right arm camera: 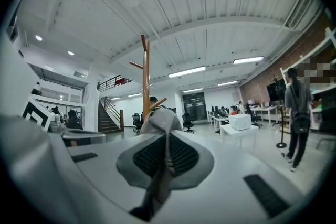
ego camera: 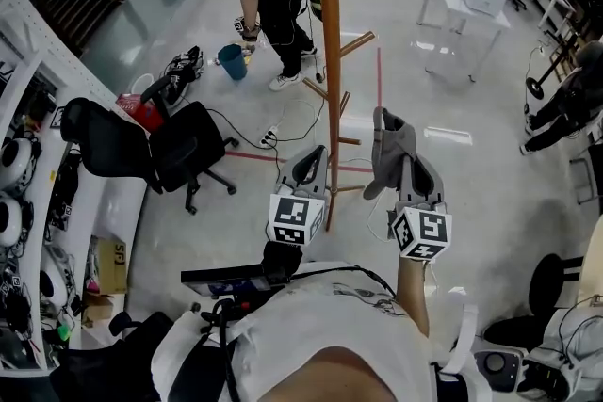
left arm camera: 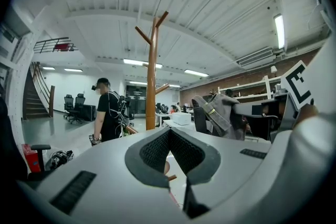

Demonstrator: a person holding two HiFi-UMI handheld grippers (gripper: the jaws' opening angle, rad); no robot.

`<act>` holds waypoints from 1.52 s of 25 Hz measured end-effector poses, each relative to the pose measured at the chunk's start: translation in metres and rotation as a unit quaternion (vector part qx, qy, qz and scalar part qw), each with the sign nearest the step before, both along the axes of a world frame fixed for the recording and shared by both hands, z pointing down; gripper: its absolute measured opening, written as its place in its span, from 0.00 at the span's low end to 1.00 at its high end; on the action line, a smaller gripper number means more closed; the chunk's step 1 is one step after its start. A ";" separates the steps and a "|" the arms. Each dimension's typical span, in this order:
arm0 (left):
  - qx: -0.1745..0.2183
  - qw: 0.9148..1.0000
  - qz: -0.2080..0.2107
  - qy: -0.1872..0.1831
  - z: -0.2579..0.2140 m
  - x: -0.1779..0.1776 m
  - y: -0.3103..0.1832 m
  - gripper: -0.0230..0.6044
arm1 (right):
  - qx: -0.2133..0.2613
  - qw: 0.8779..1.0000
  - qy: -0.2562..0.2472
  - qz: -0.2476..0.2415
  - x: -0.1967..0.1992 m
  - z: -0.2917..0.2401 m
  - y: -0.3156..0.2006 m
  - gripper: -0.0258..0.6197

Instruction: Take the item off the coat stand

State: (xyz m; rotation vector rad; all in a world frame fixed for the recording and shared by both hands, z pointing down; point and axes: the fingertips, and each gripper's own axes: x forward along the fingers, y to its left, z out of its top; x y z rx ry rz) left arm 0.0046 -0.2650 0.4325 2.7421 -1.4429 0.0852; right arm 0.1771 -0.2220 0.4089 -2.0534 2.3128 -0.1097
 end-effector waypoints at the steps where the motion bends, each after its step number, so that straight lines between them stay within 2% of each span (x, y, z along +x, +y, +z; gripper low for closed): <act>1: 0.002 1.000 -0.001 0.001 -0.001 -0.001 0.000 0.04 | 0.000 1.000 0.001 -0.002 -0.003 0.000 0.000 0.07; 17: 0.006 1.000 -0.003 0.012 -0.002 -0.005 0.006 0.04 | 0.002 1.000 0.012 -0.024 -0.022 -0.001 0.004 0.06; 38: -0.001 1.000 -0.001 0.006 0.000 -0.003 0.007 0.04 | -0.009 0.999 0.013 -0.029 -0.023 0.003 0.004 0.06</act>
